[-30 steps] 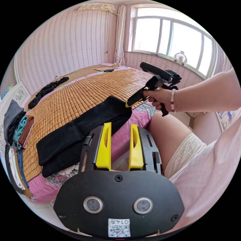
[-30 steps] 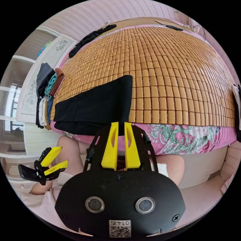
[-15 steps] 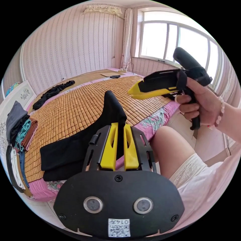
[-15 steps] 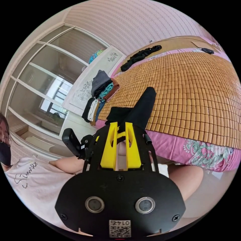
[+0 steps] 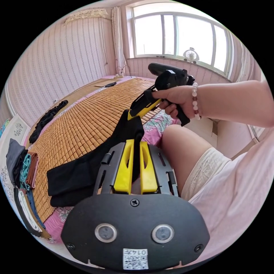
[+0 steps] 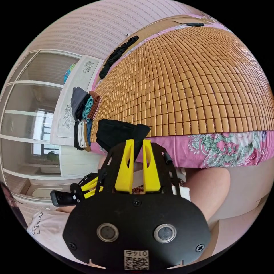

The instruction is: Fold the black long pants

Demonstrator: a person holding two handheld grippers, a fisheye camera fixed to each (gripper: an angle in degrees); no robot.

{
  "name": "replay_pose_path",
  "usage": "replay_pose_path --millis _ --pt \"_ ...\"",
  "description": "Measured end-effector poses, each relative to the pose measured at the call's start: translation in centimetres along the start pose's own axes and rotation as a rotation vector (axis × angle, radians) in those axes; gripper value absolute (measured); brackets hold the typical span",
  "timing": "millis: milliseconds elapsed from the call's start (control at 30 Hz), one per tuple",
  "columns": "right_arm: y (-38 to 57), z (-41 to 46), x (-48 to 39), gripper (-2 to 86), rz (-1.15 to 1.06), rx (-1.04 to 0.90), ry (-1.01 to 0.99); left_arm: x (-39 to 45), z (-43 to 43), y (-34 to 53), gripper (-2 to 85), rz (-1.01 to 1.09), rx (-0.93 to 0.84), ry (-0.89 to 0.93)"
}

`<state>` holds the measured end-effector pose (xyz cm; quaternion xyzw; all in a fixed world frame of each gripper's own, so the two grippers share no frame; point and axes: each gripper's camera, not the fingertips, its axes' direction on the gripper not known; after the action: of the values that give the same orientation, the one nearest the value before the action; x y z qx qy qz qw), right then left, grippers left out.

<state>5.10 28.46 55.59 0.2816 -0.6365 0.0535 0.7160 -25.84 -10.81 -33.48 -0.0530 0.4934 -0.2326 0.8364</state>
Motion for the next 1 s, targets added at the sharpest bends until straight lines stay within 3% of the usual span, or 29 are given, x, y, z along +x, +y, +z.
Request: replay_pose_path --millis 300,467,533,733,867,1000 --pt "2.6 -9.0 2.0 3.0 -0.037 0.164 -0.068 -0.8 -0.6 -3.5 3.5 0.039 0.178 0.149" --pt "0.4 -9.1 -2.5 3.8 -0.199 0.126 -0.097 -6.6 -1.9 -2.1 3.5 -0.145 0.277 0.156" --pt "-1.5 -5.8 -6.6 5.2 -0.308 0.048 -0.153 -11.3 -3.5 1.2 4.2 -0.315 0.313 0.082" --pt "-3.0 2.5 -14.0 6.1 -0.468 -0.057 -0.184 -20.9 -4.9 11.2 6.9 -0.687 0.098 -0.349" --pt "-2.1 3.3 -11.8 6.5 -0.45 -0.086 -0.085 -24.1 -4.2 13.5 9.7 -0.796 0.084 -0.322" --pt "0.0 2.7 -5.2 8.8 -0.29 -0.117 0.102 -26.4 0.1 12.7 11.5 -0.801 0.063 -0.198"
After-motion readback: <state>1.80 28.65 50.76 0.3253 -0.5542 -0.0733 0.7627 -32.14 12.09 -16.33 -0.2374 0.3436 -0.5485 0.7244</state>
